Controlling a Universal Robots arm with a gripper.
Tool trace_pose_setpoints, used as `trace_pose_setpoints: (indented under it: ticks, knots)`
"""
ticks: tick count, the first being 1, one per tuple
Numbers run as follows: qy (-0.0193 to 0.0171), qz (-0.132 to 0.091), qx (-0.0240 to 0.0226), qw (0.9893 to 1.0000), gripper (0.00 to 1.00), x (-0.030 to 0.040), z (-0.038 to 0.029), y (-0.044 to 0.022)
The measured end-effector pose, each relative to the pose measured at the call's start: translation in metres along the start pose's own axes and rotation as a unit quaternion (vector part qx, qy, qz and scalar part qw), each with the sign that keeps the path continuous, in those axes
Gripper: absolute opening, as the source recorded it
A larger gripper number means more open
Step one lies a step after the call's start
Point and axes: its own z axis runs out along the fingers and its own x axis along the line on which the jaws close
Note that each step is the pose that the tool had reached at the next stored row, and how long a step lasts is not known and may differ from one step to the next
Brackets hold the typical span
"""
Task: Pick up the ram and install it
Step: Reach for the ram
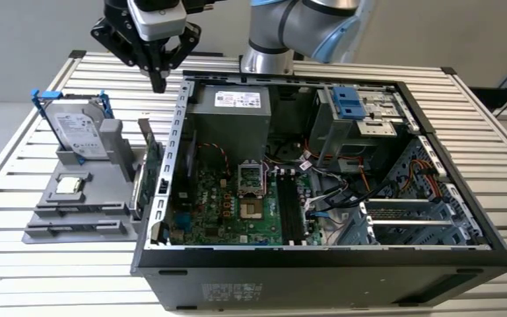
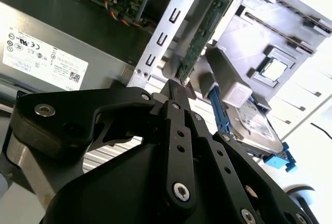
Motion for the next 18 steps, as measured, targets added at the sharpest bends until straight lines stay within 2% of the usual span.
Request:
trace_pose_setpoints:
  ticks: [18]
  knots:
    - [0.0003, -0.001, 0.0, 1.0, 0.0, 0.0157, 0.0027, -0.0011]
